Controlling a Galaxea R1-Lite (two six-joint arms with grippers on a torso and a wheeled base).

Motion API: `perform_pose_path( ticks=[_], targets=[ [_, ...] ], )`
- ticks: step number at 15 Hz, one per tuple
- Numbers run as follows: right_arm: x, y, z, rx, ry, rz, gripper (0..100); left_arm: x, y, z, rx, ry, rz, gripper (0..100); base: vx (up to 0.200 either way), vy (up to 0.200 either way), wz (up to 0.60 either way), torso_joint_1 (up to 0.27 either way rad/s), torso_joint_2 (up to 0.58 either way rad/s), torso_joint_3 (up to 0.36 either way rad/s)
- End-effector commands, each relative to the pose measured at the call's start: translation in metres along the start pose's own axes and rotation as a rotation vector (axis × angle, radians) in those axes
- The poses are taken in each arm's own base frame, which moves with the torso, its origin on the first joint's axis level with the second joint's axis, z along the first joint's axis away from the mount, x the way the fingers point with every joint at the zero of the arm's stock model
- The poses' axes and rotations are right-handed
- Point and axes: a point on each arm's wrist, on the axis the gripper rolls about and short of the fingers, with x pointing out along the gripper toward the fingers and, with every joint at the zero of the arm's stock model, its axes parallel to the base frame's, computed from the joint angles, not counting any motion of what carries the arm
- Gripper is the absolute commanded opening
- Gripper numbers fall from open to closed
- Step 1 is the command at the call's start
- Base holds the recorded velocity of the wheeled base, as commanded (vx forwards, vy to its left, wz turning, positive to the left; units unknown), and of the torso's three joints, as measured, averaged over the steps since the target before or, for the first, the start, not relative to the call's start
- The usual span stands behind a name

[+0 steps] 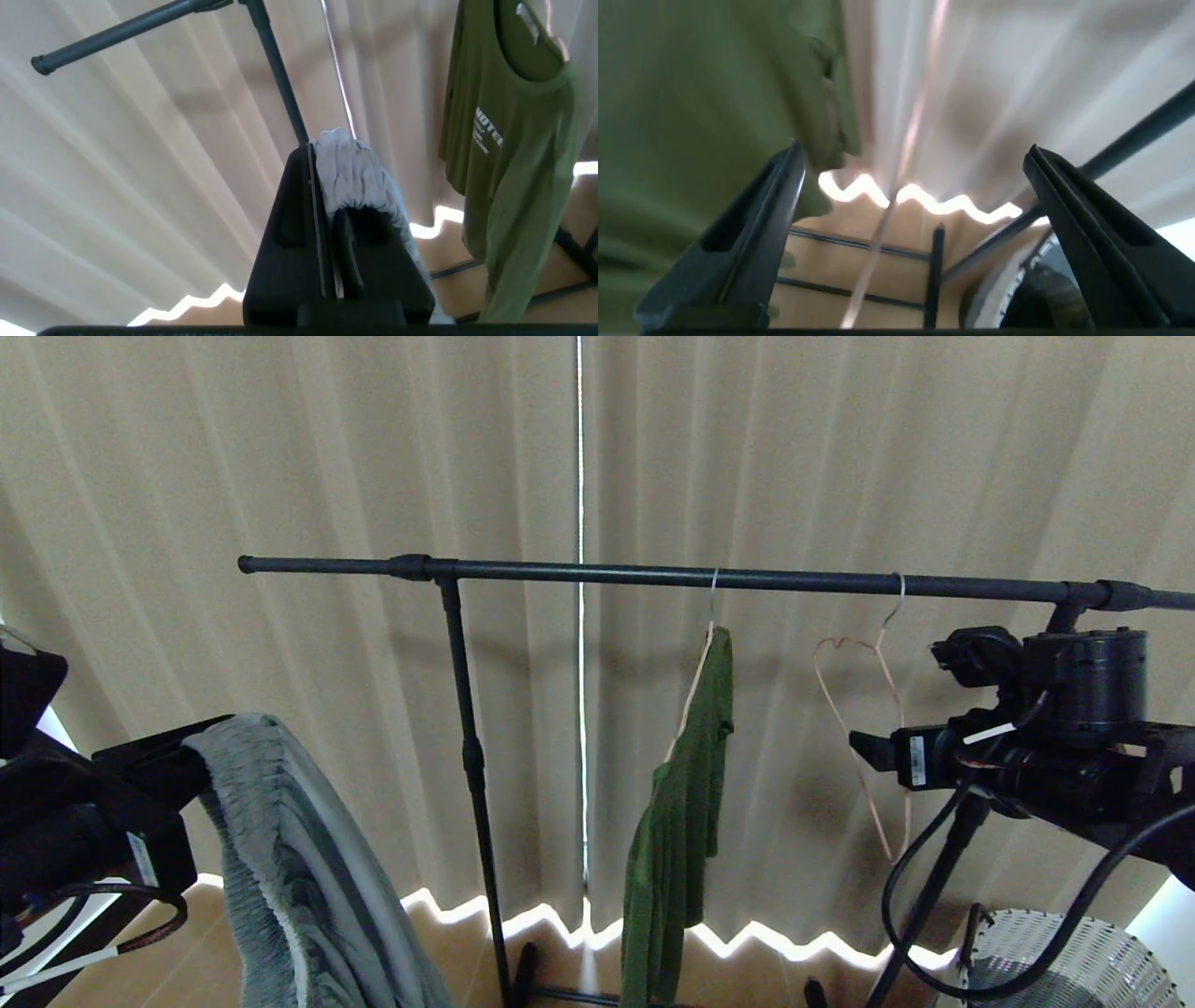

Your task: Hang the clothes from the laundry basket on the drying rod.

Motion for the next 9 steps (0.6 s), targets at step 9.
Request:
perform_pose_path(
  ticks=[9],
  targets=[
    [0.032, 0.001, 0.002, 0.031, 0.033, -0.03, 100, 0.0, 0.0, 0.0, 0.0, 0.002, 0.0, 0, 0.0, 0.0, 0.0, 0.0, 0.0, 0.0]
  ],
)
